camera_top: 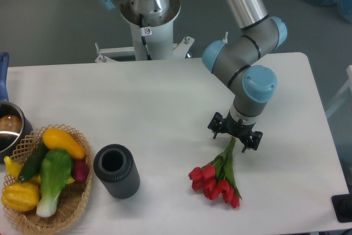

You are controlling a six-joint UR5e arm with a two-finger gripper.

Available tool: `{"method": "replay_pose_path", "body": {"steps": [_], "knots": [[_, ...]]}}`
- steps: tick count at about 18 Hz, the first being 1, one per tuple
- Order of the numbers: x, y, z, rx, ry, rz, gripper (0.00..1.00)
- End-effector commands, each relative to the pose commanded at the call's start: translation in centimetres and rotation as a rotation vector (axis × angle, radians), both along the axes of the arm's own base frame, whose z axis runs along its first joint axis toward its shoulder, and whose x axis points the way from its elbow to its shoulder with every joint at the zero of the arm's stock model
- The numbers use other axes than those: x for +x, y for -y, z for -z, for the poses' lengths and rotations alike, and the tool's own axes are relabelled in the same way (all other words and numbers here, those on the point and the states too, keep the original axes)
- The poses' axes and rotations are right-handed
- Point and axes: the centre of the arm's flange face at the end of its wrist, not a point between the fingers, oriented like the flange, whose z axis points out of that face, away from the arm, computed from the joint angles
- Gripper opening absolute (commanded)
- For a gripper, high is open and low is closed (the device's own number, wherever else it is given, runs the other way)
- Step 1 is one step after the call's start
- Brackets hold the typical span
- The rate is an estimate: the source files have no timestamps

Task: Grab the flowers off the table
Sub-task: 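Lower the open gripper onto the tulip stems and close it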

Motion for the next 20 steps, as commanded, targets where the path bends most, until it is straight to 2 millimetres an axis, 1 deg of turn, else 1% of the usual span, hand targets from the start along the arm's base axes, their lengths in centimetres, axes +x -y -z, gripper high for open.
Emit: {"method": "replay_pose_path", "body": {"steps": [1, 2, 5, 7, 10, 13, 14, 15, 17, 20], "knots": [[0.0, 0.0, 0.2, -0.001, 0.003, 0.000, 1.00], [0.0, 0.0, 0.4, -0.003, 0.005, 0.000, 0.96], [-0.1, 0.1, 0.8, -0.006, 0.011, -0.003, 0.63], [-0.1, 0.0, 0.7, -0.004, 0.012, -0.012, 0.55], [-0.2, 0.1, 0.6, -0.004, 0.011, -0.020, 0.38], [-0.2, 0.1, 0.6, -0.004, 0.011, -0.020, 0.35], [-0.2, 0.1, 0.6, -0.004, 0.011, -0.020, 0.28], [-0.3, 0.1, 0.6, -0.004, 0.011, -0.021, 0.24], [-0.4, 0.2, 0.5, -0.002, 0.008, -0.023, 0.24], [-0.5, 0.3, -0.4, 0.006, -0.003, -0.024, 0.24]]}}
